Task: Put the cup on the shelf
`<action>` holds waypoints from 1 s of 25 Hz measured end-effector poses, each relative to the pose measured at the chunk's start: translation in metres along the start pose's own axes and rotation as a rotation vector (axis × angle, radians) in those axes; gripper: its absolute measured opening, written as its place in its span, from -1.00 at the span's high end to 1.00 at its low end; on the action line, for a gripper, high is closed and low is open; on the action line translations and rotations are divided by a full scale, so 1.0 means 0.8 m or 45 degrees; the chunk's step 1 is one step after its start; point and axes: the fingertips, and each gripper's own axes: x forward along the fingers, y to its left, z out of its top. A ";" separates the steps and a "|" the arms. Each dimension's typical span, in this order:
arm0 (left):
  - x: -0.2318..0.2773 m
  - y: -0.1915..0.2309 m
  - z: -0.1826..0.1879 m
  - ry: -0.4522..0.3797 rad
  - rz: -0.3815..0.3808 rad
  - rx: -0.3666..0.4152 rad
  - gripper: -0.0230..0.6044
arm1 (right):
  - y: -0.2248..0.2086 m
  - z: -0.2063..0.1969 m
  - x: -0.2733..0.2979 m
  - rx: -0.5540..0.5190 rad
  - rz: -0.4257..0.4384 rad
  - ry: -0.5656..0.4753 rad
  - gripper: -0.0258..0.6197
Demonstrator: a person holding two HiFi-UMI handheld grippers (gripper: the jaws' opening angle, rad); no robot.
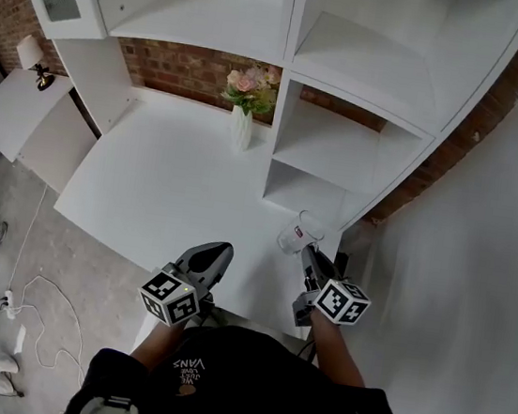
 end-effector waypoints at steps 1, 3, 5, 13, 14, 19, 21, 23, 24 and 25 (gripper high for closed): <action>0.004 0.005 0.001 0.004 -0.002 -0.002 0.90 | -0.006 0.001 0.007 -0.003 -0.013 0.001 0.83; 0.009 0.014 0.003 0.012 -0.004 -0.004 0.90 | -0.018 0.004 0.022 -0.005 -0.038 0.001 0.83; 0.014 0.022 0.006 0.020 -0.006 -0.004 0.90 | -0.028 0.006 0.036 -0.006 -0.061 -0.003 0.83; 0.025 0.049 0.008 0.047 0.004 -0.005 0.90 | -0.075 0.014 0.088 -0.011 -0.149 -0.009 0.83; 0.025 0.052 0.008 0.051 0.006 -0.006 0.90 | -0.081 0.015 0.093 -0.015 -0.161 -0.010 0.83; 0.026 0.062 0.008 0.063 0.019 -0.011 0.90 | -0.103 0.018 0.117 -0.045 -0.217 -0.004 0.83; 0.026 0.064 0.008 0.068 0.021 -0.011 0.90 | -0.109 0.017 0.125 -0.075 -0.234 0.008 0.83; 0.027 0.064 0.006 0.076 0.018 -0.008 0.90 | -0.114 0.015 0.133 -0.096 -0.245 0.013 0.83; 0.029 0.065 0.005 0.081 0.015 -0.007 0.90 | -0.117 0.015 0.137 -0.111 -0.252 0.014 0.83; 0.030 0.065 0.004 0.085 0.014 -0.006 0.90 | -0.119 0.015 0.141 -0.130 -0.260 0.017 0.83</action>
